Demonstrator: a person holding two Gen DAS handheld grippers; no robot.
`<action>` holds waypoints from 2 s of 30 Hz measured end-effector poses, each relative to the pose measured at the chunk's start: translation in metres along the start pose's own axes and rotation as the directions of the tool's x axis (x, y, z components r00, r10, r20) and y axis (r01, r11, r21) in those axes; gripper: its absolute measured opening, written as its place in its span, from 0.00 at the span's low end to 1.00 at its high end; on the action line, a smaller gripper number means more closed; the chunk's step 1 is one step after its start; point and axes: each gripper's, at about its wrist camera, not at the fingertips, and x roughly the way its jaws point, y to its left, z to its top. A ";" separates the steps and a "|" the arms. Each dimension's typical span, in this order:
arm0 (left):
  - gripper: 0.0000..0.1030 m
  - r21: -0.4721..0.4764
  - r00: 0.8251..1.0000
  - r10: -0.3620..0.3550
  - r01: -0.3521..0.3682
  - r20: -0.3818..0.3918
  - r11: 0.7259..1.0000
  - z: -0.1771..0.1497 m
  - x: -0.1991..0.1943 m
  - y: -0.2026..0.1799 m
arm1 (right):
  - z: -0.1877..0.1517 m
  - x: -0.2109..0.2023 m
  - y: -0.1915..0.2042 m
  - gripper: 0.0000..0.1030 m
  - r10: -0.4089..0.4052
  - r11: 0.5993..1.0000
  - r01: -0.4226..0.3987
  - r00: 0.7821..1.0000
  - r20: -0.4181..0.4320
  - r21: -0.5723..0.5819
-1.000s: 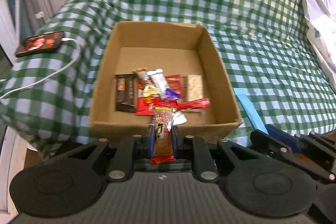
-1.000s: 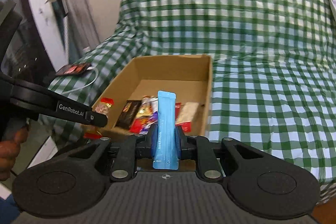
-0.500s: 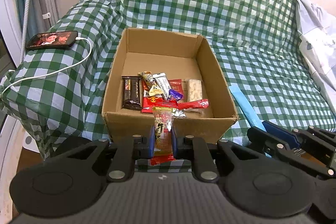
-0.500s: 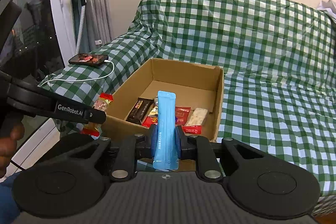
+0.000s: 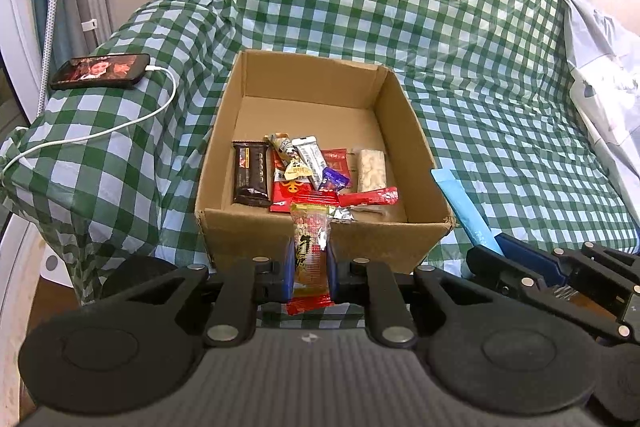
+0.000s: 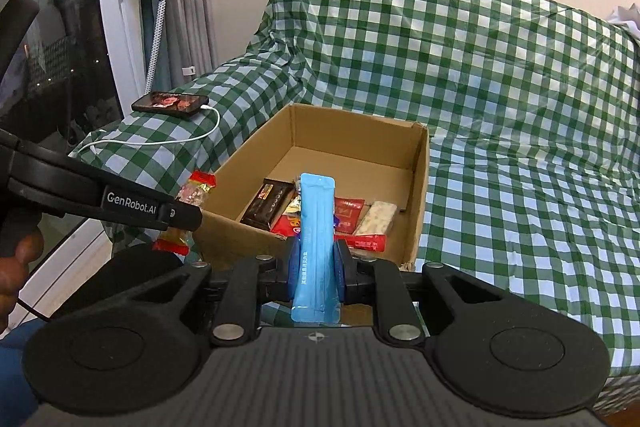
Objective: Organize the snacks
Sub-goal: 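Carry both snacks over the box, then lower both snacks into the box and open both tools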
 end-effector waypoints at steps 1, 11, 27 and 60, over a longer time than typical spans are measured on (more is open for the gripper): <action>0.17 0.000 1.000 0.000 0.000 -0.001 1.000 0.000 0.000 0.000 | 0.000 0.000 0.000 0.19 0.000 1.000 0.000 1.000 -0.001 0.001; 0.17 -0.002 1.000 0.000 0.000 -0.011 1.000 0.000 0.003 0.001 | -0.001 0.004 -0.001 0.19 0.002 1.000 -0.002 1.000 -0.009 0.005; 0.17 -0.010 0.999 -0.008 0.007 -0.041 1.000 0.003 0.018 0.005 | 0.000 0.018 0.000 0.19 0.001 1.000 0.000 0.999 -0.052 0.007; 0.17 -0.083 1.000 0.009 -0.011 -0.021 0.996 0.081 0.073 0.031 | 0.041 0.092 -0.017 0.19 -0.004 0.999 0.007 0.994 -0.109 0.032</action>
